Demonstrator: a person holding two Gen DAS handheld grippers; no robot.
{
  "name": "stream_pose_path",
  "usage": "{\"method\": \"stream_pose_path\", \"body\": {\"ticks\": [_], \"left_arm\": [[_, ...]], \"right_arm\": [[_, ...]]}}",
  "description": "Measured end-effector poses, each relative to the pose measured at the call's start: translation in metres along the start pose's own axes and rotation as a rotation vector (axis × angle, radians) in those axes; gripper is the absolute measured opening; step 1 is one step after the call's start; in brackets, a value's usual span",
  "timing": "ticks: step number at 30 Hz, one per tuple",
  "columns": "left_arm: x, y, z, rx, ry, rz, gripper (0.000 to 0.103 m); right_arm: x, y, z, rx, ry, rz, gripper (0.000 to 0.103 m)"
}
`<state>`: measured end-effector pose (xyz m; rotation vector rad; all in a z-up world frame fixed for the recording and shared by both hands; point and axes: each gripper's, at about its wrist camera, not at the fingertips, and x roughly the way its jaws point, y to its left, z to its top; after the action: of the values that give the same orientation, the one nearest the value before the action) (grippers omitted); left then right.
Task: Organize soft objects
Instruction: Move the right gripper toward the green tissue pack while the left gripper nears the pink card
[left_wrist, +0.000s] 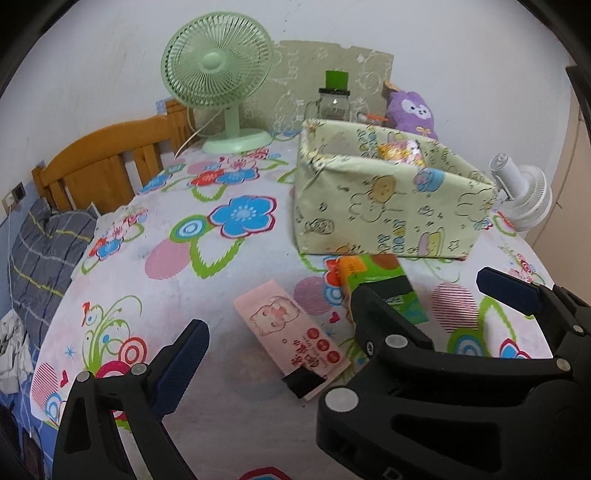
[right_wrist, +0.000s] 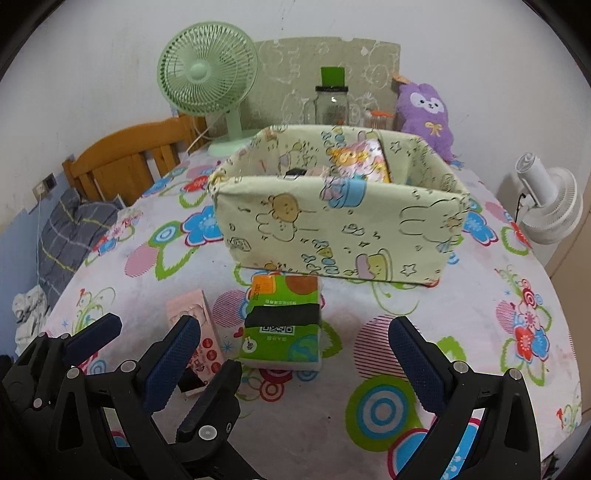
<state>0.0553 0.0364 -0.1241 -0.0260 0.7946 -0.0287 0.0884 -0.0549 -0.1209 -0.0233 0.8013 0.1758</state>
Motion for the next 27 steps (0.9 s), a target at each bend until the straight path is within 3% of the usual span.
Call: {"method": "stream_pose_path", "body": {"ticks": [4,15,20,27], "left_arm": [[0.009,0.006,-0.001,-0.014,0.024,0.003,0.098],[0.03,0.014,0.0,-0.037,0.077,0.006,0.097],[0.039,0.014,0.0,-0.039,0.1,0.016,0.097],[0.043,0.011,0.001,-0.029,0.108,0.011,0.096]], "right_arm": [[0.011,0.006,0.001,-0.018,0.011,-0.021,0.101],[0.039,0.01,0.004,-0.019,0.073,-0.008,0.084],[0.051,0.008,0.004,-0.009,0.106,-0.004,0.067],[0.055,0.005,0.003,-0.006,0.108,-0.008,0.055]]}}
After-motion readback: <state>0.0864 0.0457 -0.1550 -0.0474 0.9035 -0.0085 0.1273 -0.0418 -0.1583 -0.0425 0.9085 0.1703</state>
